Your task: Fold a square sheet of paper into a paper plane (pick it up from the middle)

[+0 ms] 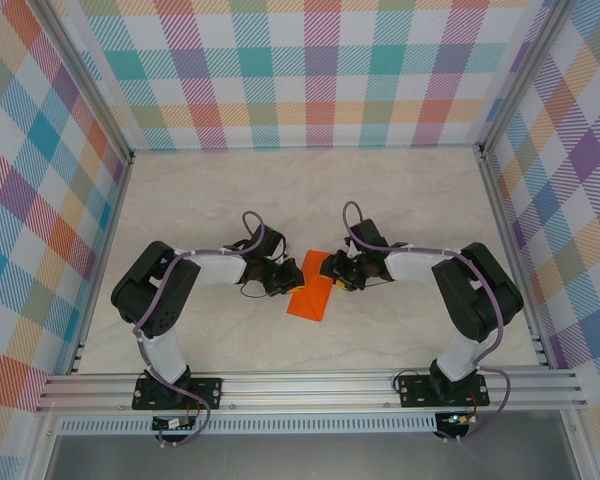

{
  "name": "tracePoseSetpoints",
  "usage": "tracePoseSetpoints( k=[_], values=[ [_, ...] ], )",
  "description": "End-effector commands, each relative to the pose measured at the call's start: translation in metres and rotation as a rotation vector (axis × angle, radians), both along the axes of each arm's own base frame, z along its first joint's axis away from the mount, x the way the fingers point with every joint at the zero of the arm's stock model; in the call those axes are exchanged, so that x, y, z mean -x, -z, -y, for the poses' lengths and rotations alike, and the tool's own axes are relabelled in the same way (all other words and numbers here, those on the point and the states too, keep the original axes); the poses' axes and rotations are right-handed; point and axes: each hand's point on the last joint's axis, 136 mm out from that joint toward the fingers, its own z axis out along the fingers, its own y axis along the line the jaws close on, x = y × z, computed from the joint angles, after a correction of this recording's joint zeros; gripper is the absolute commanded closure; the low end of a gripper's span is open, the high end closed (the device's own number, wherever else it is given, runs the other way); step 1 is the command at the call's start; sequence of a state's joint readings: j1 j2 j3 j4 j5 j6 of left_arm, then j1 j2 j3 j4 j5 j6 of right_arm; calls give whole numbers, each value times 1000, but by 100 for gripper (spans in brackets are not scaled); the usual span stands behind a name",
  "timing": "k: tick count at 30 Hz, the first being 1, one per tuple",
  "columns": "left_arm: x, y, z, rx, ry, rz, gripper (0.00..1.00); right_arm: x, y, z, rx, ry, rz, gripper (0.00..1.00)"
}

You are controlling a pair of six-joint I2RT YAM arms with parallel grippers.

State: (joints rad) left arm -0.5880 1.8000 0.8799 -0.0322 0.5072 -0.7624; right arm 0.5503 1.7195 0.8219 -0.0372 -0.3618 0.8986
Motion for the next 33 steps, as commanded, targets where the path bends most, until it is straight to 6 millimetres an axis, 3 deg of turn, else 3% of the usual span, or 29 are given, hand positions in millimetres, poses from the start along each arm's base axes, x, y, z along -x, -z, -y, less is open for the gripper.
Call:
tracePoseSetpoints(
  k=[1, 10, 19, 23, 28, 33],
  values=[
    [3, 12, -7, -60, -16, -27, 89, 9, -3, -15, -63, -58, -10, 57],
    [1, 9, -6, -54, -21, -19, 89, 29, -7, -16, -83, -90, 8, 59],
    [-5, -6, 1, -5, -43, -1, 88, 39, -11, -26, -116, -150, 24, 68],
    [-8, -15, 1, 5, -62, 16, 87, 39, -14, -27, -117, -152, 38, 77],
    [-12, -39, -29, -99, -162, 112, 79, 35, -28, -22, -65, -171, 68, 91],
    [-2, -76, -72, -211, -247, 235, 72, 37, -58, -3, 68, -209, 121, 93]
  ],
)
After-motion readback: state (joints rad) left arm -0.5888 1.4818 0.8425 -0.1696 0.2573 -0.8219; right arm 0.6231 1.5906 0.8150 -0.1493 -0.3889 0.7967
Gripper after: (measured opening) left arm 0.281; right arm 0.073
